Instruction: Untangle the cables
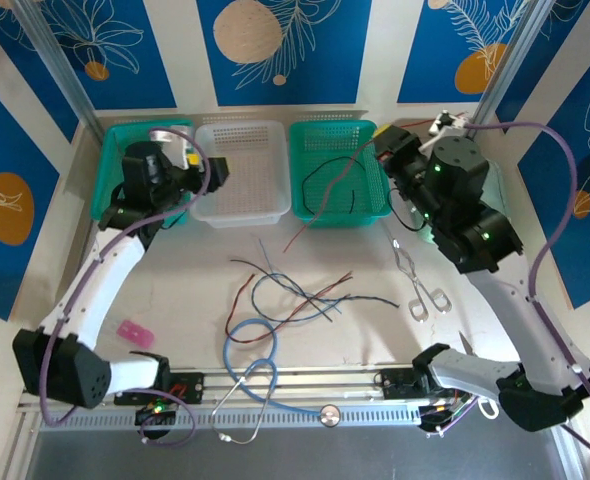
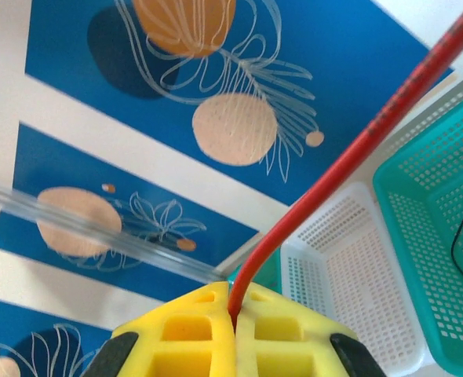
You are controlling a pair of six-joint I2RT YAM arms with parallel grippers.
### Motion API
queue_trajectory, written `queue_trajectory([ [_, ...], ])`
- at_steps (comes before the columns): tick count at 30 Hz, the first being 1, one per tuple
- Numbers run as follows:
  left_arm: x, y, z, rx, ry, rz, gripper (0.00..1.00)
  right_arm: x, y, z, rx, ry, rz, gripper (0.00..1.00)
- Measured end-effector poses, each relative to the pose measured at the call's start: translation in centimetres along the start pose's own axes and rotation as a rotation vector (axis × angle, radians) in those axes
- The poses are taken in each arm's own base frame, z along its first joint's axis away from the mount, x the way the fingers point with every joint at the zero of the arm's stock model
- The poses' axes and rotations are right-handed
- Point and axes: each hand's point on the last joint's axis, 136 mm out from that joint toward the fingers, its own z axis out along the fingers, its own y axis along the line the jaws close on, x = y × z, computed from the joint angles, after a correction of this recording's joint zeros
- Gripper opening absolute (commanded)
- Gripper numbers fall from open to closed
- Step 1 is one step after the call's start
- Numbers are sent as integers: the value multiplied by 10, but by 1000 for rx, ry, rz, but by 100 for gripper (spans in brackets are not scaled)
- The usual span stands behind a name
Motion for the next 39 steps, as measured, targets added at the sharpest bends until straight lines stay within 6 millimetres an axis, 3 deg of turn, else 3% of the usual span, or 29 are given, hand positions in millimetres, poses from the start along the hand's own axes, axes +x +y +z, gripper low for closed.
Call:
queue_trajectory([
  [4,-2,-67,-7,244,-16,124,78,24,10,17,-27,82,-33,0],
  [7,7,-103,-9,385,-1,183,79,40,15,25,-41,134,-45,0],
  [15,43,-174,-6,639,59,278,78,66,28,28,-85,227,-74,0],
  [19,60,-186,3,684,107,277,76,74,35,24,-110,258,-82,0],
  [21,66,-187,8,689,123,276,69,78,37,23,-119,272,-83,0],
  [22,66,-186,10,688,127,276,63,79,38,22,-123,277,-84,0],
  [27,61,-190,14,696,119,273,7,81,39,21,-129,285,-92,0],
  [28,60,-190,14,696,116,272,0,81,39,21,-129,284,-95,0],
  [31,58,-190,15,688,109,268,0,80,40,19,-134,281,-105,2],
  [37,56,-186,18,654,105,257,0,73,39,9,-146,257,-127,56],
  [39,54,-179,21,618,111,245,0,69,37,4,-149,244,-138,66],
])
